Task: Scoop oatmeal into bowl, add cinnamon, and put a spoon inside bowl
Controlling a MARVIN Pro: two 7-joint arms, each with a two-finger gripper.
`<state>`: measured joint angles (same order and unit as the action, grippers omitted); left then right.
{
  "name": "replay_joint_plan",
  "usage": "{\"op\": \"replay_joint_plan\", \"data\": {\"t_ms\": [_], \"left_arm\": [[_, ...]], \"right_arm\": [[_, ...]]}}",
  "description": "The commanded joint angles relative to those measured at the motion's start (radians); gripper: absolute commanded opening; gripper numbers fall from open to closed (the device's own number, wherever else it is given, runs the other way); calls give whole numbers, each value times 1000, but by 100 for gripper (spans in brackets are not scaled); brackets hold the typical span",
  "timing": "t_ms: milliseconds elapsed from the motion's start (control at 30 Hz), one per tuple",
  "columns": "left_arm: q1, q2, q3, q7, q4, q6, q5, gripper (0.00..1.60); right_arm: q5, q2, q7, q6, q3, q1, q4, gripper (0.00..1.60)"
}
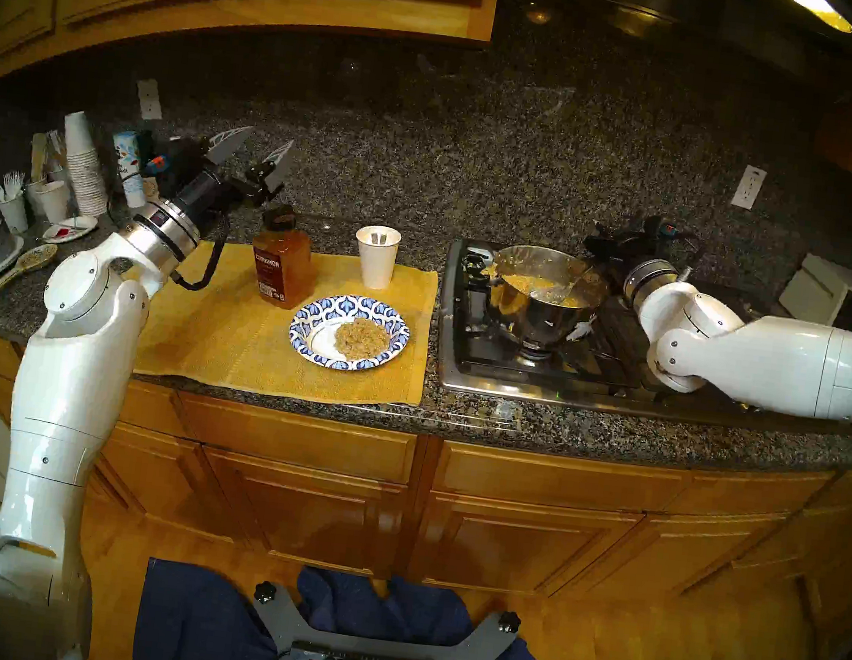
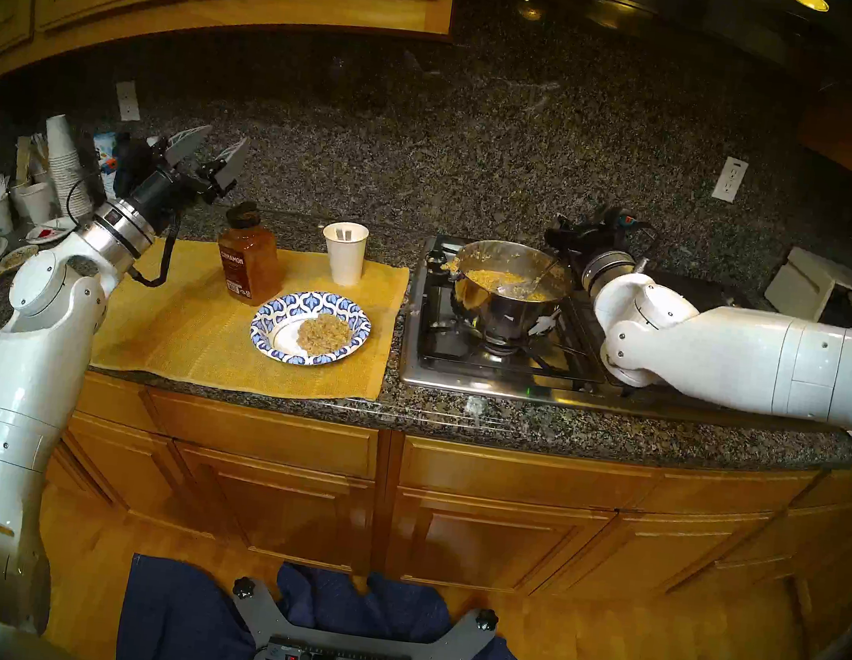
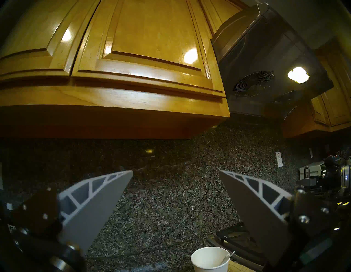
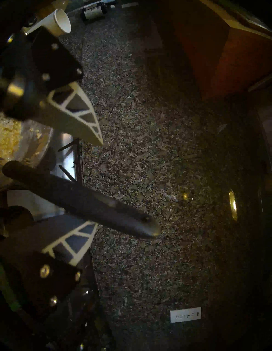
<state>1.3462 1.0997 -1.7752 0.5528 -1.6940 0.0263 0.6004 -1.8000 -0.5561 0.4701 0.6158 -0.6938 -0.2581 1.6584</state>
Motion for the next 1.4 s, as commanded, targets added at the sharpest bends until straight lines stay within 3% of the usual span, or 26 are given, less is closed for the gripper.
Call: {"op": "replay_joint_plan", "data": {"t_ms": [0,400,600,967,1100,1367], "left_arm": [[-32,0,-6,1,-23,11,8,160],[-31,-1,-6,1,-23,10,7,160],[-30,-2,-6,0,-23,9,7,160],[-31,-1,-6,0,-24,10,8,160],[-32,-1,-6,0,-23,11,8,160],[-33,0,-6,1,-23,12,9,160]], "right_arm": [[18,42,7,14,33,-70,-14,148],[44,98,25,34,46,-120,-28,151],[86,129,7,78,77,-170,16,157],[84,166,-113,89,103,-183,214,155],[80,169,-156,69,93,-176,248,148],[62,138,-240,20,64,-141,281,151]]}}
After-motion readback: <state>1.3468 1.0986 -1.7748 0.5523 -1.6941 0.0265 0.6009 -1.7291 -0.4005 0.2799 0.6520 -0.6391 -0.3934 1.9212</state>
